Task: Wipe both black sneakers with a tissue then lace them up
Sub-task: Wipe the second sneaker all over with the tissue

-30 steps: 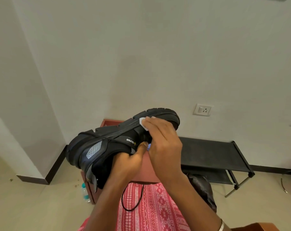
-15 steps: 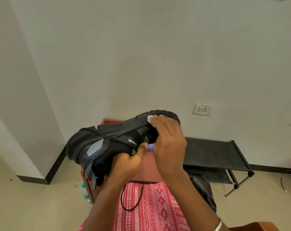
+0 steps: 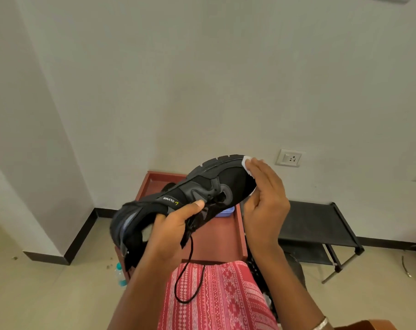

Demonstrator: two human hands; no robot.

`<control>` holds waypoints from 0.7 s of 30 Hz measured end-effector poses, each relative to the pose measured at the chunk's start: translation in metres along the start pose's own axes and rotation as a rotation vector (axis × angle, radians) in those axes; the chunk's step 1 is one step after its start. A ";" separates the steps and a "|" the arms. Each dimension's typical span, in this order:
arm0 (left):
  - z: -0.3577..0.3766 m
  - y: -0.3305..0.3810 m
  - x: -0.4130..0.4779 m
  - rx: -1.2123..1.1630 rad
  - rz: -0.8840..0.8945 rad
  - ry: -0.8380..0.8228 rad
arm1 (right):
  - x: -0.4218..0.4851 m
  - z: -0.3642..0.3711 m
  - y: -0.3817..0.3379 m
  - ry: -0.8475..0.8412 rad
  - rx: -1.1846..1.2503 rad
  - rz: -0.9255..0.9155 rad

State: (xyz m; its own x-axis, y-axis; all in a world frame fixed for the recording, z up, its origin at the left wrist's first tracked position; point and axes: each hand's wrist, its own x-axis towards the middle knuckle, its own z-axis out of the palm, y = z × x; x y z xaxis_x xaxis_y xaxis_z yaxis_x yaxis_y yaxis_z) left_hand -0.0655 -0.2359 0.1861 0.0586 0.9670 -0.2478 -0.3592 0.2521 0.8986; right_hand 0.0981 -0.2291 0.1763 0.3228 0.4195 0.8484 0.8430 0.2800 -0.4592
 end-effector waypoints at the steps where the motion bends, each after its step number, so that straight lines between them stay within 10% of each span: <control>1: 0.000 -0.001 0.001 -0.050 -0.028 -0.018 | 0.000 -0.001 -0.001 0.015 0.001 -0.014; 8: 0.001 0.009 0.004 -0.517 -0.288 -0.187 | -0.027 0.001 -0.006 -0.029 0.023 0.023; 21: 0.000 0.015 0.008 -0.505 -0.365 -0.190 | 0.012 0.008 0.001 -0.021 0.066 -0.047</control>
State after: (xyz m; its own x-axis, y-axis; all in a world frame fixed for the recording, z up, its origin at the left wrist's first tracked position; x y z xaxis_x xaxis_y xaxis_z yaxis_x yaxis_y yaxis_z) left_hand -0.0704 -0.2242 0.1975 0.4062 0.8240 -0.3950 -0.6759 0.5619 0.4770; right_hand 0.0994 -0.2168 0.1837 0.2737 0.4227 0.8639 0.8267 0.3557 -0.4360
